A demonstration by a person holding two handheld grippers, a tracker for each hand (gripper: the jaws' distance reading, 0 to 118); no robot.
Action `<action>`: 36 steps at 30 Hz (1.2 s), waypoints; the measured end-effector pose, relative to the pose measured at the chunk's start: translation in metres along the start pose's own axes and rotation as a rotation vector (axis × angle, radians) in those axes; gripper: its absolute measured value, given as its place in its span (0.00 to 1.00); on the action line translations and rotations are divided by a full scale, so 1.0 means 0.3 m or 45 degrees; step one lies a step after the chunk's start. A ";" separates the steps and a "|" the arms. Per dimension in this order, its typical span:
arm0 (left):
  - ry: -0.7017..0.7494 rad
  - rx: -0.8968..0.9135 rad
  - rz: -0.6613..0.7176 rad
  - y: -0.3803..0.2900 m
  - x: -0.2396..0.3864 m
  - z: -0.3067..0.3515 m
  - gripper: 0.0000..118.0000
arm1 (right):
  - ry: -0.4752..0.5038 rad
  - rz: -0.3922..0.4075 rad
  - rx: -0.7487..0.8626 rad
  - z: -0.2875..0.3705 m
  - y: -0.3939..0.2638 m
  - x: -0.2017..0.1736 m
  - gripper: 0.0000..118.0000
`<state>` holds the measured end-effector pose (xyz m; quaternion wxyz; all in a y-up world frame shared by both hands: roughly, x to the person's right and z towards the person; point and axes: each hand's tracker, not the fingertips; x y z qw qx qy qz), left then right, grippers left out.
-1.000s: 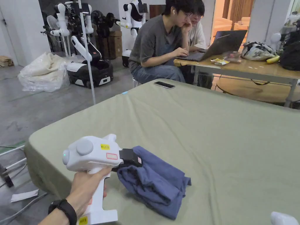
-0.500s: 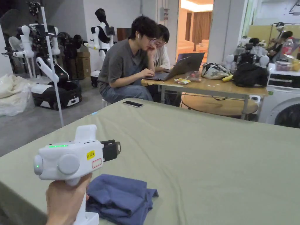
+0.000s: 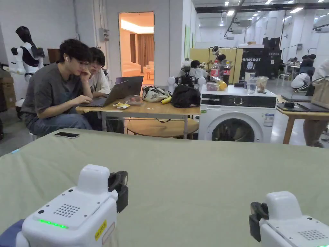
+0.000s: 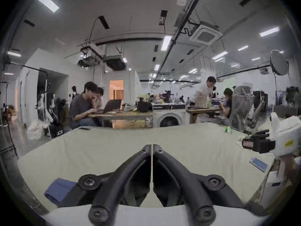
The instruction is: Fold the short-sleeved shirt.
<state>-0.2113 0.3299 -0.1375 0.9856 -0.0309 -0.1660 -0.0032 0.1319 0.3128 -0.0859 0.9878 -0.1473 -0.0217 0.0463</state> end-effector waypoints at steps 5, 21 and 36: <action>-0.012 -0.016 -0.053 0.002 0.042 -0.020 0.00 | -0.025 -0.098 0.137 0.026 -0.050 0.038 0.00; 0.077 -0.271 0.029 -0.006 0.068 -0.152 0.00 | -0.107 -0.140 0.124 0.005 -0.013 0.052 0.00; 0.029 -0.213 0.048 -0.014 0.048 -0.118 0.05 | -0.135 -0.078 0.142 0.014 0.002 0.008 0.11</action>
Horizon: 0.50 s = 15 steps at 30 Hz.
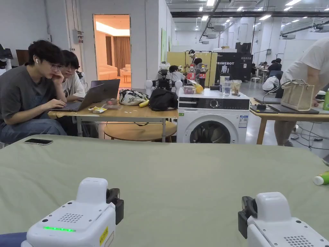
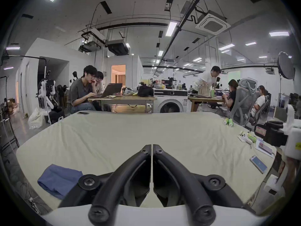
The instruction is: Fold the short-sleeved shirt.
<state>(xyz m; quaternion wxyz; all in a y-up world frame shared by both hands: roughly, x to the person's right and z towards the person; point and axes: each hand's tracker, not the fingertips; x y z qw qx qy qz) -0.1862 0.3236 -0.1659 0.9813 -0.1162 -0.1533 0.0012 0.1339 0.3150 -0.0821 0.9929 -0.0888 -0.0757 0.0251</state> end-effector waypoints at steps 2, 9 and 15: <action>0.041 0.047 -0.012 -0.004 -0.003 0.015 0.40 | 0.027 -0.029 0.019 0.009 0.000 0.007 0.57; -0.002 0.086 0.030 0.003 -0.024 0.054 0.87 | 0.044 -0.012 0.080 0.045 0.003 -0.006 0.91; -0.026 0.148 -0.031 0.006 -0.013 0.092 0.87 | 0.024 -0.010 0.061 0.048 0.008 -0.021 0.91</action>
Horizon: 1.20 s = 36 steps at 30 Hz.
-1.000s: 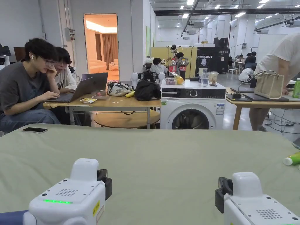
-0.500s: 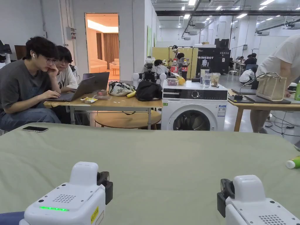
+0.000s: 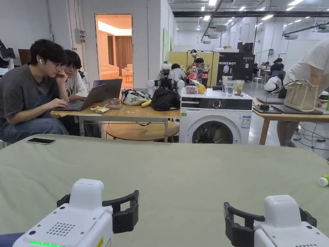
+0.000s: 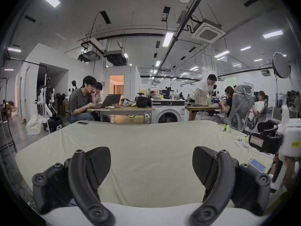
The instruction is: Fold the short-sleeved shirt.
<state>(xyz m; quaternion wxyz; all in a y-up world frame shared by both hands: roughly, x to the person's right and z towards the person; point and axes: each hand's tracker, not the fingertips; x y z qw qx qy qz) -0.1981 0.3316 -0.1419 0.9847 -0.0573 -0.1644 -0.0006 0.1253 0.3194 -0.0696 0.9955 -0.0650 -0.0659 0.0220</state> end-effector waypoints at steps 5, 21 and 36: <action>0.004 -0.019 -0.017 0.010 -0.009 0.001 0.87 | 0.008 -0.015 -0.001 0.010 0.000 0.005 0.91; 0.048 -0.098 0.014 0.012 -0.062 -0.005 0.87 | 0.057 -0.128 -0.022 0.000 0.029 0.082 0.91; 0.095 -0.090 0.025 -0.023 -0.059 -0.027 0.87 | 0.074 -0.058 0.010 -0.042 0.018 0.034 0.91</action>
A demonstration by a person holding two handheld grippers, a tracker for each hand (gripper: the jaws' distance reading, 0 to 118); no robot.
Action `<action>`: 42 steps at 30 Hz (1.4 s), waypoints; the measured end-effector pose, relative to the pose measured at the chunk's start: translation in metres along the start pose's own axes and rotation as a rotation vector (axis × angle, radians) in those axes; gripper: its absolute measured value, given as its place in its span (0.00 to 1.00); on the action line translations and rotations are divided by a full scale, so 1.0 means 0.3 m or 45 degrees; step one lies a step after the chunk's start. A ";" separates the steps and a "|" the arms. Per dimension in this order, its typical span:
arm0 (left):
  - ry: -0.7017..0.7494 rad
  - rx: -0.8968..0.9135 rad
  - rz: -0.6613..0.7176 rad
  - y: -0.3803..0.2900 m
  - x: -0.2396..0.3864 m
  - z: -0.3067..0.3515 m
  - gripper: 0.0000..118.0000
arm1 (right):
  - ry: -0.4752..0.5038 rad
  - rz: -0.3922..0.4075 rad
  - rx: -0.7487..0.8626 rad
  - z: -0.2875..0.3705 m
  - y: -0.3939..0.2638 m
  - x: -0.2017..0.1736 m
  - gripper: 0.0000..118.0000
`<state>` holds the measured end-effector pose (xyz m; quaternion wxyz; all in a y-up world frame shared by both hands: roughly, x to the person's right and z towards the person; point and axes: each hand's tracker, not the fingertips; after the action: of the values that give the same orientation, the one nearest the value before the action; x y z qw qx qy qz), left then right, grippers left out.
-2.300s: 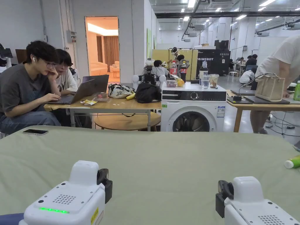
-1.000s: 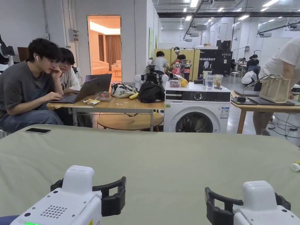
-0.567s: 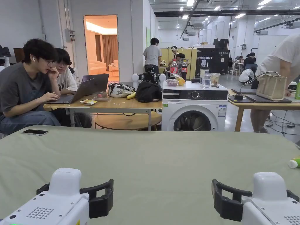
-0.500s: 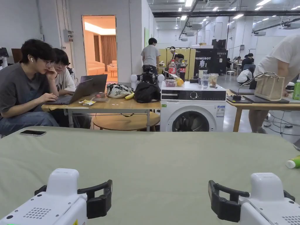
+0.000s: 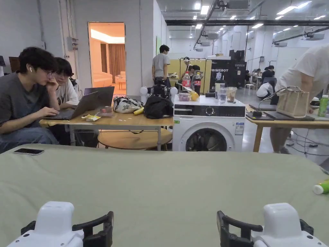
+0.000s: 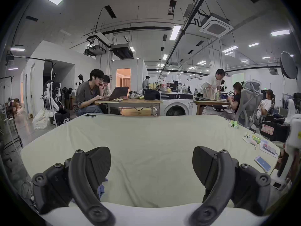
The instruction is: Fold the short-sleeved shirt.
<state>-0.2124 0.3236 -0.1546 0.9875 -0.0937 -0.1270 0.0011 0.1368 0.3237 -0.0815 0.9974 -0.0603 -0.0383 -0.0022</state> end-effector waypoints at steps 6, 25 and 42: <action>-0.008 -0.041 0.041 -0.006 0.014 -0.040 0.87 | -0.086 -0.197 -0.120 -0.051 -0.008 0.002 0.91; -0.159 -0.121 0.106 0.010 0.073 -0.067 0.87 | 0.105 -0.506 -0.509 -0.092 0.033 0.048 0.91; -0.073 0.064 0.064 0.047 0.064 0.014 0.87 | -0.464 -0.098 -0.168 -0.027 0.020 -0.051 0.91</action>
<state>-0.1946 0.3386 -0.1486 0.9851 -0.0720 -0.1528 0.0319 0.1222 0.3287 -0.0913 0.9670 -0.1234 -0.2204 -0.0320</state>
